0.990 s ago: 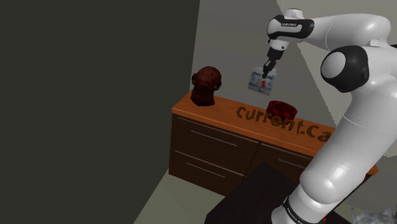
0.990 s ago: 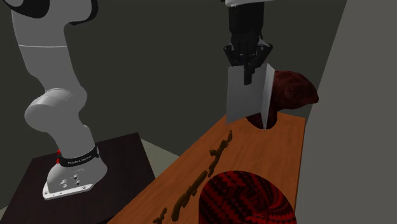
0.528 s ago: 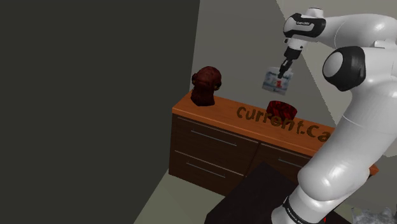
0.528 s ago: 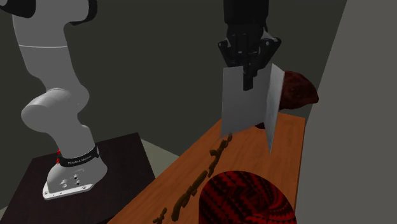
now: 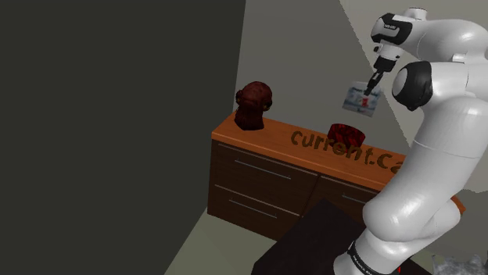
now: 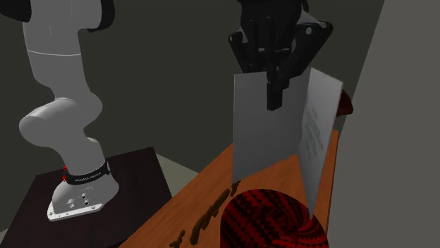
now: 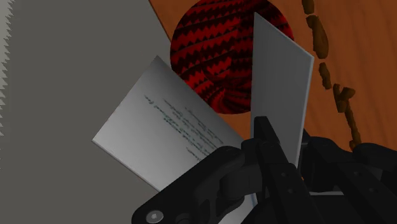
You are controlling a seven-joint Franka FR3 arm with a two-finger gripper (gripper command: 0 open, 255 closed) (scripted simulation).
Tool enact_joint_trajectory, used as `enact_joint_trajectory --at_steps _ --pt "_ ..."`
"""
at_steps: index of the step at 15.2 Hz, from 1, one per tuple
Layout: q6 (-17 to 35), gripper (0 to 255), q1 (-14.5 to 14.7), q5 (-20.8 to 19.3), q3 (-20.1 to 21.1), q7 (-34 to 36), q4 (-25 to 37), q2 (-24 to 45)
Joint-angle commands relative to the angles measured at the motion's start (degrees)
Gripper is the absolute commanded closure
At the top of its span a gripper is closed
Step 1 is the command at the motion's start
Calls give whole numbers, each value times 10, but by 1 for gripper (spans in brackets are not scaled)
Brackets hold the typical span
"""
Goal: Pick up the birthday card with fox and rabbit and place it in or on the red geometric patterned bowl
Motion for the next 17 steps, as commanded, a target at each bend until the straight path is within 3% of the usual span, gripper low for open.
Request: enact_joint_trajectory --at_steps 1,17 --pt "0 255 -15 9 -6 -21 7 10" --pt "137 255 6 -11 -1 -18 -158 -24"
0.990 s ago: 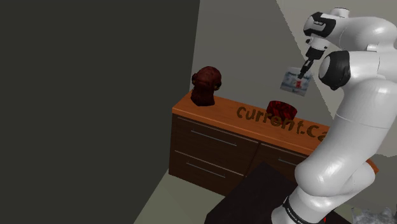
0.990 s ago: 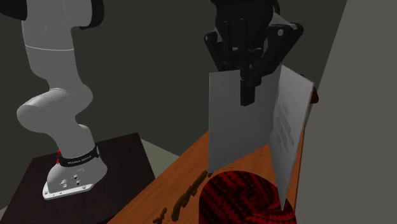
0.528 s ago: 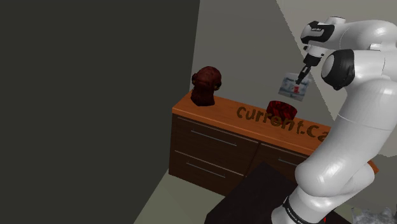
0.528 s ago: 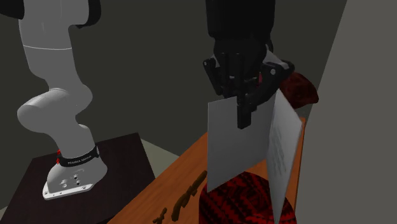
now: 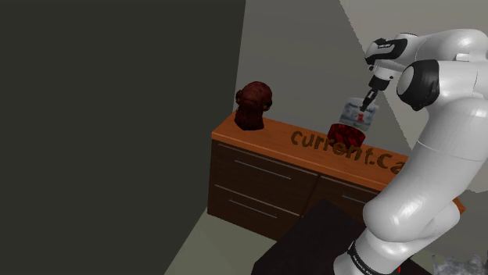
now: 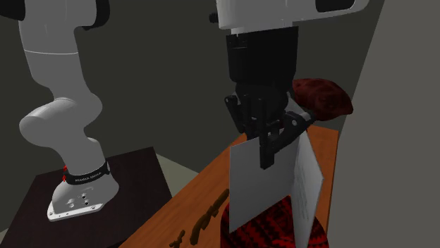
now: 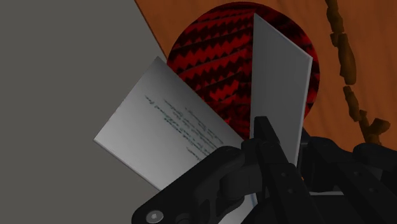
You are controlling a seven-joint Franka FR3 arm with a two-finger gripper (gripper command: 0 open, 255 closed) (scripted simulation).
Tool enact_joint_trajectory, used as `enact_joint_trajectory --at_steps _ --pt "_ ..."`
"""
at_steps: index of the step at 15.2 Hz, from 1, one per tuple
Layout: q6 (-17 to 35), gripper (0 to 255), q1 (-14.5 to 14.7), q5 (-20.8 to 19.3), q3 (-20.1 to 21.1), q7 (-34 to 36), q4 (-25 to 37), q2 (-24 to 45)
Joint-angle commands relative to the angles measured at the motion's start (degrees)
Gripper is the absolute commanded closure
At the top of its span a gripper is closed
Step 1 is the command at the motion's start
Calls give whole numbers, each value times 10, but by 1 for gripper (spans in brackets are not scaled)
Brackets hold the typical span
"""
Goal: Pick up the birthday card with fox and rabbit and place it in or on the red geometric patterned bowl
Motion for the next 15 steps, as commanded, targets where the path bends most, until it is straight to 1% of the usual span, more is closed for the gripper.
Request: enact_joint_trajectory --at_steps 1,5,13,14,15 --pt "16 255 1 -1 1 0 -17 -2" --pt "46 255 3 0 2 -2 -47 -3" --pt "46 255 3 0 2 -2 -47 -3" --pt "46 0 3 0 2 -2 -47 -3" --pt "46 0 3 0 2 -2 -47 -3"
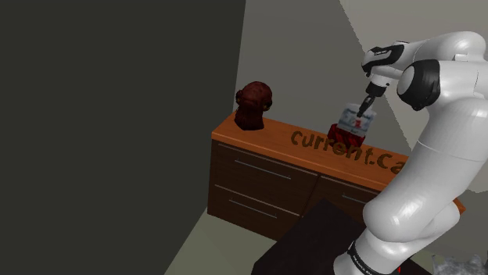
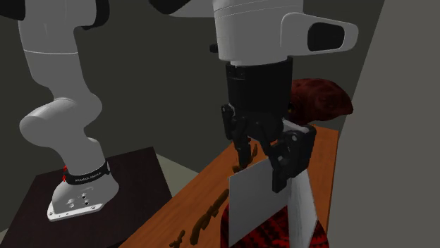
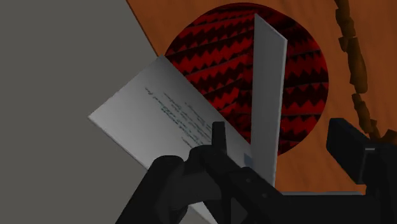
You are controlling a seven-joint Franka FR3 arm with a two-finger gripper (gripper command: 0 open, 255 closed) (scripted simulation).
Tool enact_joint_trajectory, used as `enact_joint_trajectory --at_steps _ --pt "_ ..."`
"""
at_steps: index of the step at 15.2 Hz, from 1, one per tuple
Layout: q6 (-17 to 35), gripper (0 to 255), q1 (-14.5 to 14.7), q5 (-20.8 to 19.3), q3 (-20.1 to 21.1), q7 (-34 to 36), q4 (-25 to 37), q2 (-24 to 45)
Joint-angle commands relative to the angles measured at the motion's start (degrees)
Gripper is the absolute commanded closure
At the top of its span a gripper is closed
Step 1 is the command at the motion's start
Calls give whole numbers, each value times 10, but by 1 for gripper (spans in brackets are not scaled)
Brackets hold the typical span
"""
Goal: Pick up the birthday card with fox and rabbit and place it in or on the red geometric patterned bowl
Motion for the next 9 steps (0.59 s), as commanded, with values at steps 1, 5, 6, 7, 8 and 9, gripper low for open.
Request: enact_joint_trajectory --at_steps 1,5,6,7,8,9 --pt "0 0 0 0 0 0 0 0" --pt "-18 0 0 -2 -1 2 16 -3" --pt "-37 0 -1 -4 -2 3 33 -5" --pt "-55 0 -2 -5 -2 4 51 -6" --pt "-71 0 -3 -5 -3 4 66 -6" --pt "-71 0 -3 -5 -3 4 66 -6"
